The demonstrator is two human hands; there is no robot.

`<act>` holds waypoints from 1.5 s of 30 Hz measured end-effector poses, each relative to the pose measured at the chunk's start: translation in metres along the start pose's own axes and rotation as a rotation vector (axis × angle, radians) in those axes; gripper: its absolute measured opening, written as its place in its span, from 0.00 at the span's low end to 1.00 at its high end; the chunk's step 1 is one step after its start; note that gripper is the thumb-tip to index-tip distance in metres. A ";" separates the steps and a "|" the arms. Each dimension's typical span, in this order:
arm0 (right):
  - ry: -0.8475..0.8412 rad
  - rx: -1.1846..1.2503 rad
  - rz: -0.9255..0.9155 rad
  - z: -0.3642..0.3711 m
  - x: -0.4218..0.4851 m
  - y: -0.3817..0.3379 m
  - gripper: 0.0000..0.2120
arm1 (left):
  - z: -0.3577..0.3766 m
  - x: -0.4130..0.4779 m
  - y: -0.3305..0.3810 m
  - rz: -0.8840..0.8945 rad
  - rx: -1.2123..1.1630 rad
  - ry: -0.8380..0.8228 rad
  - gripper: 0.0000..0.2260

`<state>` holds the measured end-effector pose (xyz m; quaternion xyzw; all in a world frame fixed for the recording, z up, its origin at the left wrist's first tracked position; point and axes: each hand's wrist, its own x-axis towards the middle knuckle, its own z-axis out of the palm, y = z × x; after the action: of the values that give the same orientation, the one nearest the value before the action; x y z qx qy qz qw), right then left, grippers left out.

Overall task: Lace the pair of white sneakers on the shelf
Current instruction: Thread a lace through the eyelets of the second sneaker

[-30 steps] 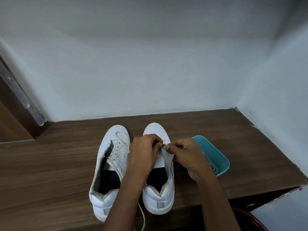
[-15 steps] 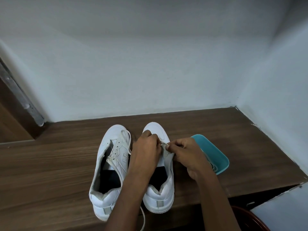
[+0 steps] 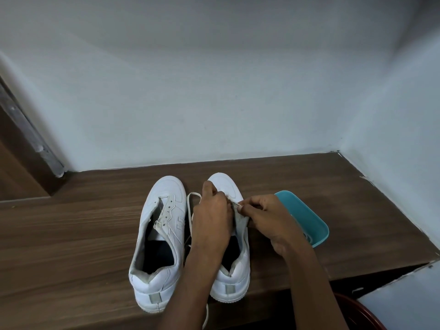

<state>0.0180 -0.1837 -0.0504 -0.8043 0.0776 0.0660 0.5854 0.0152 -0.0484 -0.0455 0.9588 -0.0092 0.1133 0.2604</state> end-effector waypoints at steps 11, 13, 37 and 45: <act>0.178 0.060 -0.029 0.019 0.004 0.003 0.05 | 0.002 0.001 -0.005 -0.113 -0.193 0.084 0.05; 0.198 0.054 -0.037 0.020 0.005 0.002 0.05 | 0.001 0.003 -0.008 -0.114 -0.195 0.073 0.05; -0.007 1.076 -0.345 -0.027 -0.029 -0.062 0.07 | -0.024 0.003 0.006 0.167 -0.434 0.160 0.05; -0.192 0.435 -0.346 -0.019 -0.025 -0.040 0.18 | -0.060 0.000 0.018 0.195 -0.758 0.005 0.06</act>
<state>0.0015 -0.1885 -0.0024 -0.6515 -0.1041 0.0230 0.7512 0.0016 -0.0337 0.0134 0.7889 -0.1409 0.1283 0.5842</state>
